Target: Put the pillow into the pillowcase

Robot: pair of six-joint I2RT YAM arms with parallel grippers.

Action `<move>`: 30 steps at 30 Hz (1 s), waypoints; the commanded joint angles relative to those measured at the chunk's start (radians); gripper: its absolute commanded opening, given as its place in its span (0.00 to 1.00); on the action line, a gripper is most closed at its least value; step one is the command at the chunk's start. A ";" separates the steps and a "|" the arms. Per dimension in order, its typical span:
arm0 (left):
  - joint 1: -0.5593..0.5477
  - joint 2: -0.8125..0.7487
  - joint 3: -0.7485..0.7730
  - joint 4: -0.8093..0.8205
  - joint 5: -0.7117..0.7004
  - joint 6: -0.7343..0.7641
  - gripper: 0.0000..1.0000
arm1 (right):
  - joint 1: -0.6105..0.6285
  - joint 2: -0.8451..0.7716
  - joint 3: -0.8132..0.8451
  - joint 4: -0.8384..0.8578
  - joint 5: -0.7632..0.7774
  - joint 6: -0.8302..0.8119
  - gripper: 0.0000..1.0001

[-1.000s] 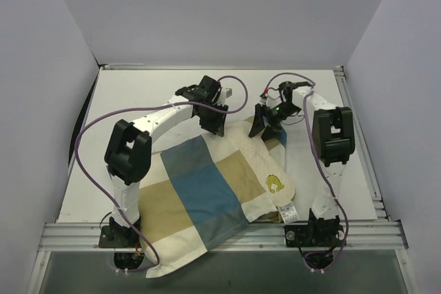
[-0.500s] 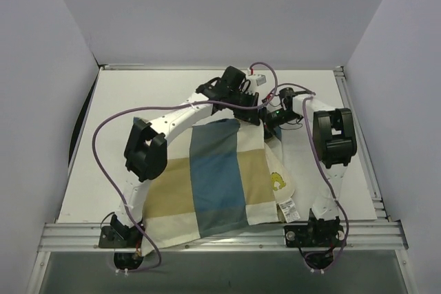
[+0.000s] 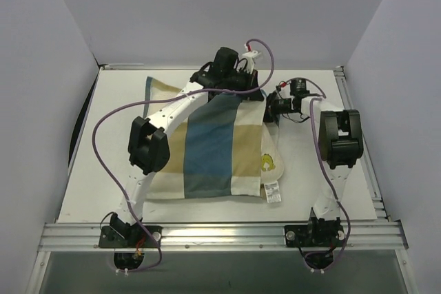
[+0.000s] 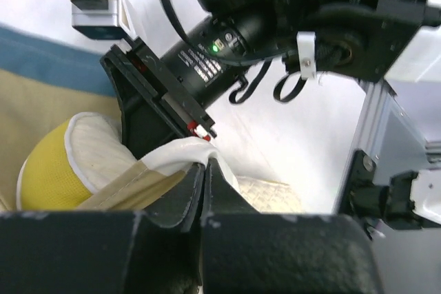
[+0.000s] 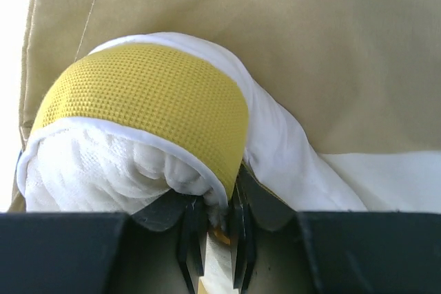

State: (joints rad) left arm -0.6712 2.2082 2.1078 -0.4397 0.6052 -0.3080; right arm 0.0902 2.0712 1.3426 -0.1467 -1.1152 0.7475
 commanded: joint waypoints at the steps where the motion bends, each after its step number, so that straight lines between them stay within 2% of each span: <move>1: 0.019 0.067 0.211 0.046 0.171 0.095 0.00 | 0.042 -0.007 0.096 0.327 -0.055 0.280 0.02; 3: 0.042 0.080 0.212 0.053 0.188 0.112 0.00 | 0.060 -0.005 0.095 0.352 -0.019 0.283 0.04; 4: 0.050 0.084 0.212 0.038 0.203 0.134 0.00 | 0.068 0.001 0.095 0.345 -0.012 0.274 0.09; 5: 0.067 0.085 0.202 0.021 0.209 0.136 0.01 | 0.074 0.018 0.096 0.323 -0.008 0.245 0.18; 7: 0.079 0.064 0.111 0.006 0.240 0.136 0.14 | 0.075 0.024 0.092 0.265 -0.003 0.205 0.26; 8: 0.084 0.018 0.068 -0.008 0.213 0.151 0.38 | 0.068 0.017 0.095 0.222 0.008 0.126 0.44; 9: 0.085 -0.014 0.025 -0.022 0.194 0.170 0.46 | 0.047 0.007 0.101 0.096 0.043 0.063 0.51; 11: 0.090 -0.126 -0.104 -0.022 0.136 0.213 0.62 | 0.014 -0.031 0.134 -0.040 0.081 -0.117 0.58; 12: 0.091 -0.165 -0.138 -0.024 0.064 0.227 0.71 | -0.019 -0.046 0.141 -0.162 0.119 -0.161 0.59; 14: 0.091 -0.272 -0.243 -0.045 -0.028 0.245 0.80 | -0.056 -0.092 0.142 -0.270 0.150 -0.236 0.62; 17: 0.078 -0.390 -0.350 -0.137 -0.192 0.288 0.80 | -0.087 -0.170 0.092 -0.413 0.182 -0.361 0.61; 19: 0.047 -0.442 -0.478 -0.174 -0.295 0.332 0.80 | -0.084 -0.215 0.032 -0.494 0.198 -0.437 0.62; 22: -0.008 -0.499 -0.612 -0.223 -0.363 0.356 0.80 | -0.028 -0.235 -0.046 -0.565 0.206 -0.496 0.63; 25: -0.056 -0.512 -0.689 -0.251 -0.360 0.342 0.80 | 0.051 -0.223 -0.114 -0.579 0.141 -0.517 0.61; 28: -0.086 -0.487 -0.713 -0.280 -0.375 0.333 0.75 | 0.123 -0.183 -0.126 -0.579 0.095 -0.527 0.60; 30: -0.097 -0.467 -0.715 -0.292 -0.409 0.325 0.66 | 0.147 -0.146 -0.108 -0.577 0.088 -0.525 0.60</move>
State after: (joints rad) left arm -0.7624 1.7145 1.4017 -0.6750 0.2665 0.0105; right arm 0.2203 1.8832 1.2247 -0.6540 -0.9756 0.2672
